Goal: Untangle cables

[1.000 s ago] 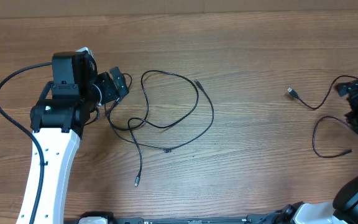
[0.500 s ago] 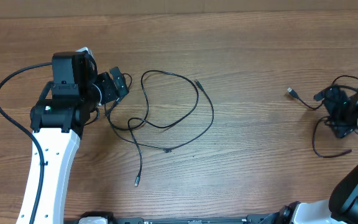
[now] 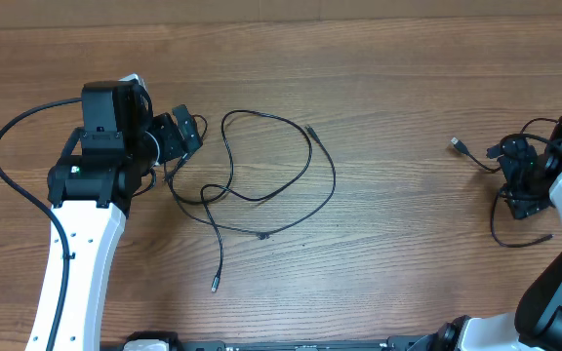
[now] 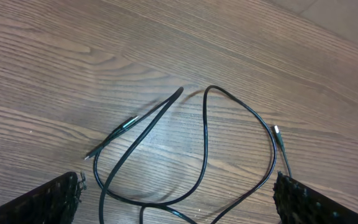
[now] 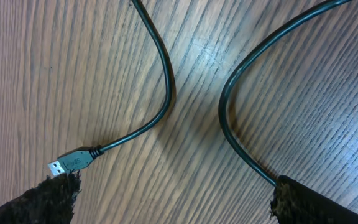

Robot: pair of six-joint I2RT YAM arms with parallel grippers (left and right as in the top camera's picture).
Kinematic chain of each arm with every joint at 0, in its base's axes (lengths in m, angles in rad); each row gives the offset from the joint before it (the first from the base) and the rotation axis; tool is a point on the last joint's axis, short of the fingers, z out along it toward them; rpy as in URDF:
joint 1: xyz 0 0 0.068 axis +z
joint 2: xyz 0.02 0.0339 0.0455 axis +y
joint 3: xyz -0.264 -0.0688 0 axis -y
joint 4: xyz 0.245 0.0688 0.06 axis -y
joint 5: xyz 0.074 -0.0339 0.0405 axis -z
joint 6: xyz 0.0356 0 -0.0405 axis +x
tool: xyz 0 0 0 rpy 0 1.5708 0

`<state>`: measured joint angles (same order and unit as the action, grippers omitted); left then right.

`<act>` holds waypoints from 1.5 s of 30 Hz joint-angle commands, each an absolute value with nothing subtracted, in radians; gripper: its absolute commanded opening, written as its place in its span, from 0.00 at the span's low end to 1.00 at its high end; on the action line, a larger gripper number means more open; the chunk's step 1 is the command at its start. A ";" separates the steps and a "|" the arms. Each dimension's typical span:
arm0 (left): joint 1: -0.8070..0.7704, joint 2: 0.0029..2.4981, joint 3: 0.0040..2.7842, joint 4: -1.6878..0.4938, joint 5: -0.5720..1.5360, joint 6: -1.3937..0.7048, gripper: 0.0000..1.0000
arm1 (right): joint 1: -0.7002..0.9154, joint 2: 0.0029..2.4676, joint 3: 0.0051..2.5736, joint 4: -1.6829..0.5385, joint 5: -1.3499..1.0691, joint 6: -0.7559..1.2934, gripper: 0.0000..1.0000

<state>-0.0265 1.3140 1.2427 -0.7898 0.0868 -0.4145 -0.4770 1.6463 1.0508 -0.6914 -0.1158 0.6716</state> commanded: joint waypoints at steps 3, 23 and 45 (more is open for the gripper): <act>-0.027 1.320 1.264 -0.789 0.097 -0.396 0.99 | -0.446 1.646 1.082 -0.748 -0.010 0.711 0.99; -0.027 1.320 1.264 -0.789 0.097 -0.396 0.99 | -0.359 1.919 1.484 -1.132 0.165 0.891 1.00; -0.027 1.320 1.264 -0.789 0.097 -0.396 1.00 | -0.360 2.082 1.478 -1.041 0.236 0.877 1.00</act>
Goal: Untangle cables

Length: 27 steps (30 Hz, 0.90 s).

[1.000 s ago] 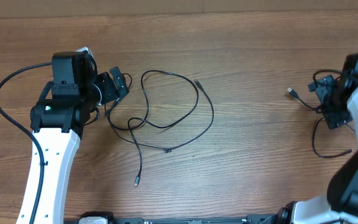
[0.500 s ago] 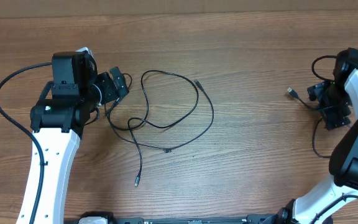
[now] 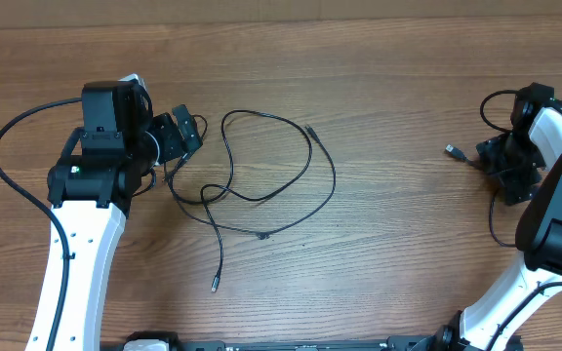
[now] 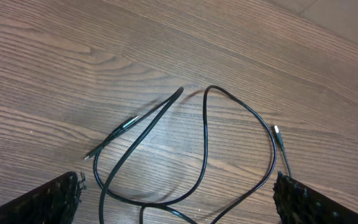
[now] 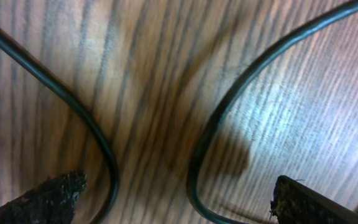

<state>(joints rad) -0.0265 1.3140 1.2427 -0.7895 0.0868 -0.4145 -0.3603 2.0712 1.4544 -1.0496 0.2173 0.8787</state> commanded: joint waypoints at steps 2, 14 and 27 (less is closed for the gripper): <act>-0.027 1.320 1.264 -0.789 0.097 -0.396 1.00 | -0.360 2.082 1.478 -1.029 0.235 0.855 1.00; -0.027 1.320 1.264 -0.789 0.097 -0.396 1.00 | -0.360 2.082 1.478 -0.972 0.183 0.807 1.00; -0.027 1.320 1.264 -0.789 0.097 -0.396 1.00 | -0.360 2.082 1.452 -0.922 0.246 0.810 0.68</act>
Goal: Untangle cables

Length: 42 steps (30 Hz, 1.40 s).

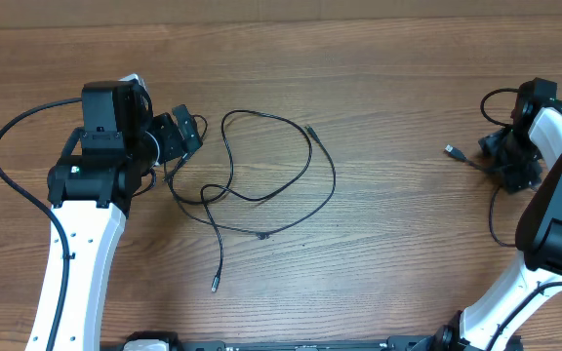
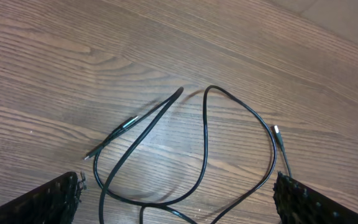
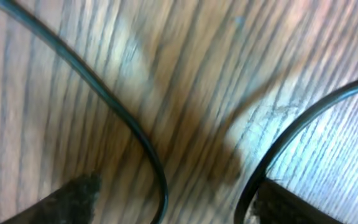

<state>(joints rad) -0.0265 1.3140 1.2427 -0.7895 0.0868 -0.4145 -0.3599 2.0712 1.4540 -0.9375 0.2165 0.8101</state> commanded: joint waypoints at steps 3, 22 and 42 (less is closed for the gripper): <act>-0.027 1.320 1.264 -0.789 0.097 -0.396 1.00 | -0.360 2.083 1.427 -0.892 0.246 0.810 0.57; -0.027 1.320 1.264 -0.789 0.097 -0.396 1.00 | -0.360 2.085 1.343 -0.794 0.251 0.810 0.09; -0.027 1.320 1.264 -0.789 0.097 -0.396 1.00 | -0.576 2.085 1.343 -0.665 0.298 0.810 0.04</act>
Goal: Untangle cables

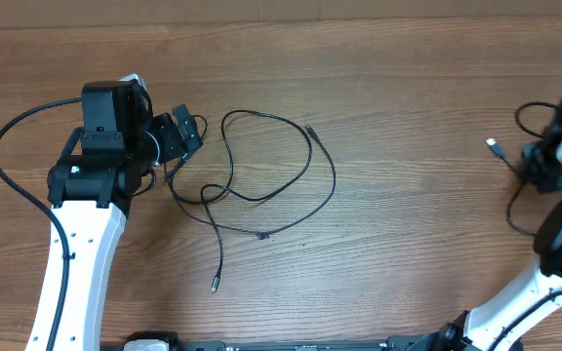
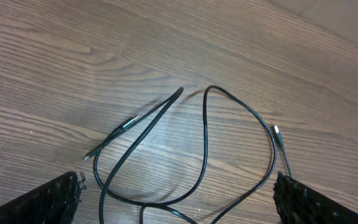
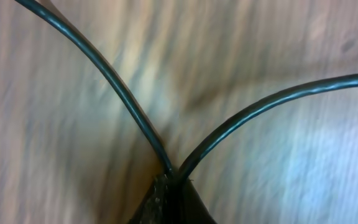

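Note:
A thin black cable (image 1: pixel 261 175) lies in crossed loops mid-table, its ends at the upper right and at the front. My left gripper (image 1: pixel 179 136) hovers over its left side, open; in the left wrist view the loops (image 2: pixel 205 124) lie on the wood between the wide-apart pads (image 2: pixel 42 199). At the far right my right gripper (image 1: pixel 544 166) is shut on a second, thicker black cable (image 3: pixel 104 71), two strands of which meet at its closed tips (image 3: pixel 173 180). That cable's USB plug (image 1: pixel 494 146) points left.
Wooden table (image 1: pixel 408 78) all round. A slack loop of the thicker cable (image 1: pixel 515 210) hangs toward the front beside the right arm. The left arm's own black hose (image 1: pixel 3 146) arcs along the left edge.
My right gripper has closed on the thicker cable and stands further right. The USB plug has shifted right with it. The left arm and the thin cable are unchanged.
The right gripper was open over the USB cable near its plug, then open over two strands further along it and lower to the wood. Now it is shut on those strands and further right. The left gripper stayed open over the thin cable throughout.

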Robot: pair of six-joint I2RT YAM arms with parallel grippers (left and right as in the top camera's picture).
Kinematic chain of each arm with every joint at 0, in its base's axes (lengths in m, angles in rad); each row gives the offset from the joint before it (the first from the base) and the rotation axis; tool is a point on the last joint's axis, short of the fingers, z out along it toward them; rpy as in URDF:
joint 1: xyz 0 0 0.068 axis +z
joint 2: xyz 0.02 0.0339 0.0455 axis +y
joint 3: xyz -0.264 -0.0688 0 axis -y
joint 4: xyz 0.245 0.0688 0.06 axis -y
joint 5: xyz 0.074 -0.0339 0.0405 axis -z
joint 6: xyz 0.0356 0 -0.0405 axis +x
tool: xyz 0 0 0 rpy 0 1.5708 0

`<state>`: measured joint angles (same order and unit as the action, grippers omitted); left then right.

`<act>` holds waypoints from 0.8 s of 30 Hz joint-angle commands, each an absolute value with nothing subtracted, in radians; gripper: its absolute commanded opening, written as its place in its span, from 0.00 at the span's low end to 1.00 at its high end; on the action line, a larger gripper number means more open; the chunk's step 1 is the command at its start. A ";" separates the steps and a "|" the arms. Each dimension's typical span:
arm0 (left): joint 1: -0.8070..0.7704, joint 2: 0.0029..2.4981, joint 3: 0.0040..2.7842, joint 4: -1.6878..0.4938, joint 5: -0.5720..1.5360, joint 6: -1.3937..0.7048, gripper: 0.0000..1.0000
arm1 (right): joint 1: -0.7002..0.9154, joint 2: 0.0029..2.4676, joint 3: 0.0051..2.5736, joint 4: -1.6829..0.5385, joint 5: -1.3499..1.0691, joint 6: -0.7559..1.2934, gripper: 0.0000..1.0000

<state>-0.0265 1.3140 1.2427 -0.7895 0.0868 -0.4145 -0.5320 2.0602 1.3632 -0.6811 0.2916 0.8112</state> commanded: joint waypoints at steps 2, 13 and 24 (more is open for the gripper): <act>-0.027 1.320 1.264 -0.789 0.097 -0.396 0.99 | -0.622 2.085 1.343 -0.625 0.257 0.810 0.04; -0.027 1.320 1.264 -0.789 0.097 -0.396 1.00 | -0.669 2.085 1.343 -0.432 0.233 0.771 0.04; -0.027 1.320 1.264 -0.789 0.097 -0.396 1.00 | -0.669 2.085 1.343 -0.178 0.256 0.675 0.04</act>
